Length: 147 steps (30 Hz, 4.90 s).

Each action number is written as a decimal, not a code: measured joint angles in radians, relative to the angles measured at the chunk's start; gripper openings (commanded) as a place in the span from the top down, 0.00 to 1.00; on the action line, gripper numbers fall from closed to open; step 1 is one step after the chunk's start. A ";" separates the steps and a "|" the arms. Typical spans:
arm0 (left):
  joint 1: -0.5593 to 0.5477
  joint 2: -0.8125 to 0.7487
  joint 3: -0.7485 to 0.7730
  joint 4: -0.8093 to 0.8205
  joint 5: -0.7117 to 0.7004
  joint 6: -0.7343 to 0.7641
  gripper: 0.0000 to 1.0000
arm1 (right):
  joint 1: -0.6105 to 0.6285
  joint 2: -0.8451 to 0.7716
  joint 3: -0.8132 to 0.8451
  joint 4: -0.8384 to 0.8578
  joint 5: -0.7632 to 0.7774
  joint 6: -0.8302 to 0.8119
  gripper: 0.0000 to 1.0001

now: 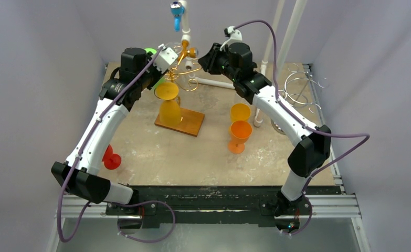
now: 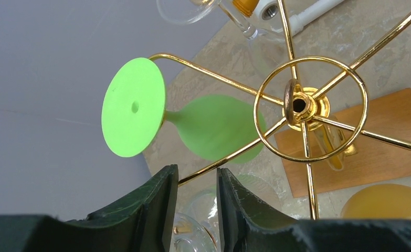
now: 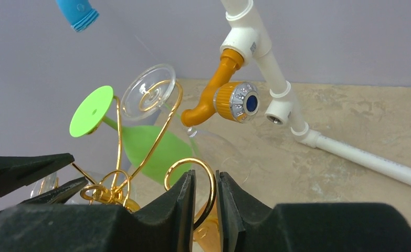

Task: Place the wine glass upside down on the wine glass rack
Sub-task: Adjust the wine rack at the center of the board, then pick up the wine glass at the center of the board.

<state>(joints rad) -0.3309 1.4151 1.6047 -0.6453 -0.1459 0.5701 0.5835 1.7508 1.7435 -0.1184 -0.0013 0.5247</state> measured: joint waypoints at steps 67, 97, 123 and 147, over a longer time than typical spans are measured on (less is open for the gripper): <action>0.043 0.053 0.062 -0.056 0.020 0.074 0.57 | 0.314 -0.320 -0.436 0.196 0.269 0.143 0.62; 0.041 -0.093 0.173 -0.208 0.184 -0.011 0.47 | 0.166 -0.492 -0.391 -0.162 0.254 0.030 0.01; 0.041 -0.071 0.362 -0.254 0.270 -0.169 0.36 | 0.047 -0.228 -0.314 -0.289 0.461 -0.175 0.32; 0.041 -0.072 0.343 -0.246 0.264 -0.171 0.36 | -0.034 -0.115 -0.359 -0.200 0.478 -0.189 0.42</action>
<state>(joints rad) -0.2901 1.3430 1.9476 -0.8913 0.1181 0.3992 0.5491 1.6360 1.3849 -0.3187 0.4763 0.3355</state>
